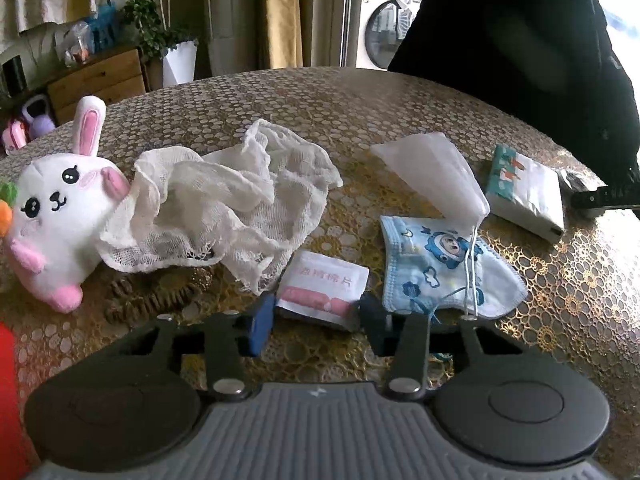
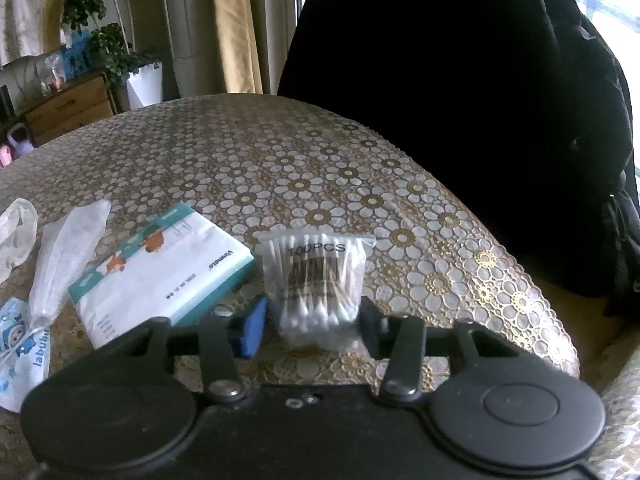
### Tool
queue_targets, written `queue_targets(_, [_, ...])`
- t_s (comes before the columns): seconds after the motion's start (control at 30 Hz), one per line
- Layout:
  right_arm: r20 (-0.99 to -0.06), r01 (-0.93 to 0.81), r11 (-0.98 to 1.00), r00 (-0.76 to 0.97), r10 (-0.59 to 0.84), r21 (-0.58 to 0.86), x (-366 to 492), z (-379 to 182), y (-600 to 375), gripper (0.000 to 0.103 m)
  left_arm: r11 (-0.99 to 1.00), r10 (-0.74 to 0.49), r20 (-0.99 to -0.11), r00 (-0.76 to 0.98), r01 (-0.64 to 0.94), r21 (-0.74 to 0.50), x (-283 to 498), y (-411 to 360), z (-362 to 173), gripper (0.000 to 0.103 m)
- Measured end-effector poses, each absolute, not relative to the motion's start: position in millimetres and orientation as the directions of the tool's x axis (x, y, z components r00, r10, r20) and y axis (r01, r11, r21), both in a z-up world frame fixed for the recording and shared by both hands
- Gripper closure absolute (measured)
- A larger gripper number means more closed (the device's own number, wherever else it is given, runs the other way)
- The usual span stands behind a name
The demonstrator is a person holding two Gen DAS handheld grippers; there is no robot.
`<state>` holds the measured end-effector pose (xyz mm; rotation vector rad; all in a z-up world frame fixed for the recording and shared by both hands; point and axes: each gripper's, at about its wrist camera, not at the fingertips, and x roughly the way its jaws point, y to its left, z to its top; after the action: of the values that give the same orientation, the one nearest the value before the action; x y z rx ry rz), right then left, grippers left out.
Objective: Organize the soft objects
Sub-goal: 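Grasp the white packet with pink print with the left tool while the right tool grasps the cotton swab bag, then carry the pink-print packet with the left tool while the right tool carries the swab bag to the red box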
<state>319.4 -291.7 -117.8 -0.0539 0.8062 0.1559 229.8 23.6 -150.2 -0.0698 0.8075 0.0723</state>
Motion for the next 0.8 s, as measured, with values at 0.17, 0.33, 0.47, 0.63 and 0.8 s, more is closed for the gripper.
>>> queue_targets(0.17, [-0.712,-0.151,0.989,0.694,0.102,-0.006,318.1,-116.0,-293.0,0.07,0.994,0.028,-0.721,0.692,-0.096,-0.054,230.5,26.8,-149.1,0.071])
queue_targets(0.33, [-0.69,-0.15,0.988,0.719,0.082,-0.038,312.3,-113.6,-293.3,0.072,0.993,0.02,-0.721,0.693,-0.1,-0.068,230.4,29.1,-147.9,0.074])
queue_targets(0.47, [-0.684,-0.153,0.988,0.724,0.088,-0.035,304.6,-110.0,-295.8,0.072,0.993,0.008,-0.716,0.698,-0.092,-0.079,226.8,29.0,-144.5,0.075])
queue_targets(0.63, [-0.67,-0.174,0.984,0.734,0.113,-0.024,286.7,-96.9,-295.7,0.072,0.993,0.002,-0.711,0.703,-0.087,-0.083,219.0,29.8,-136.5,0.075])
queue_targets(0.8, [-0.658,-0.227,0.974,0.734,0.164,-0.01,261.2,-77.1,-287.5,0.072,0.991,-0.006,-0.702,0.712,-0.087,-0.097,209.3,32.6,-125.9,0.075])
